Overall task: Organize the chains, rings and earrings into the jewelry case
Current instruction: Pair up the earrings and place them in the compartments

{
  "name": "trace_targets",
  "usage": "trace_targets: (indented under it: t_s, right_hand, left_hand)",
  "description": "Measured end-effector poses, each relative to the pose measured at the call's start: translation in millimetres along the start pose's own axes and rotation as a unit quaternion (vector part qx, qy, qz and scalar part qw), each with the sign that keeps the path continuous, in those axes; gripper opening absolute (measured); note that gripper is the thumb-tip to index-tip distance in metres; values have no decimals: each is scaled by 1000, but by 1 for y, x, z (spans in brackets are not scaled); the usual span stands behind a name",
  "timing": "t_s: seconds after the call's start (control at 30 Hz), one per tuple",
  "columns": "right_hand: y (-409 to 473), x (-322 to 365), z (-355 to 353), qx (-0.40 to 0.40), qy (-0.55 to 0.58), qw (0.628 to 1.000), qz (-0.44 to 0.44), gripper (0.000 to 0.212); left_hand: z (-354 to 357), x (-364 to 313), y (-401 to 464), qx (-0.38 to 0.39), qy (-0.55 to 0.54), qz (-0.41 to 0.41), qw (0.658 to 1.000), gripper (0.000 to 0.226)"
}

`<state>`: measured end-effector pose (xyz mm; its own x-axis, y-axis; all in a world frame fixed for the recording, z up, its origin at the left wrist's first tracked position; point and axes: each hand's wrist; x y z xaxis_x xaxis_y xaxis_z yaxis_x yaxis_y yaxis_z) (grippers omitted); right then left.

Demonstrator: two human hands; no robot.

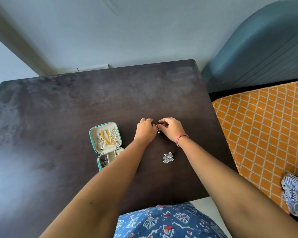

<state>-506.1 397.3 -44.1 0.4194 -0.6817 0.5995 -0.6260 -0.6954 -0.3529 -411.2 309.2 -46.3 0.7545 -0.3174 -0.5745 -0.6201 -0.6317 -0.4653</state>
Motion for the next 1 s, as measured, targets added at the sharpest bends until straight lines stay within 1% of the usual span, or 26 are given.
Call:
trace_targets:
  t_s: [0.13,0.23,0.3,0.37,0.5,0.57,0.7,0.77,0.9,1.0]
  right_hand:
    - [1,3,3,6,-51,998,-20,18]
    - [1,4,10,21,-64,998,-21,19]
    - [-1,4,13,17,-45,999,-19,18]
    - [-2,4,17,0,-2,1000,-8,16]
    - [-10,8,18,-36,108,993,27,15]
    - [-15,11,16,-52,144,988,20,16]
    - [-20,18,7,-68,183,980,-21,20]
    - [-21,23,3,-75,199,976,-38,18]
    - [-26,41,-16,-94,247,963,-58,18]
    - [-33,62,-34,-96,271,954,-89,17]
  left_hand:
    - [8,-3,1,-4,95,12,995,33]
    - [12,0,-2,-11,85,15,996,28]
    - [13,3,-4,-13,27,7,1000,24]
    - [12,5,-7,-26,-41,-6,999,20]
    - [3,8,-14,-53,-172,-33,983,16]
    - [-3,9,-18,-61,-212,-31,975,14]
    - [-14,9,-25,-97,-251,0,963,9]
    - [-19,8,-30,-114,-285,13,952,11]
    - [-35,3,-39,-119,-363,34,924,27]
    - [-55,-3,-48,-129,-423,56,895,23]
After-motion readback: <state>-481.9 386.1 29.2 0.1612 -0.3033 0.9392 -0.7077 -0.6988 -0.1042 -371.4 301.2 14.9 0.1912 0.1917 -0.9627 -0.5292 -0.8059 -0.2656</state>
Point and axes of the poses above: each hand's wrist, its own y-axis towards the middle knuckle, its own z-axis out of the palm, x = y × z, and after that the axes turned 2 degrees about -z, right-handed
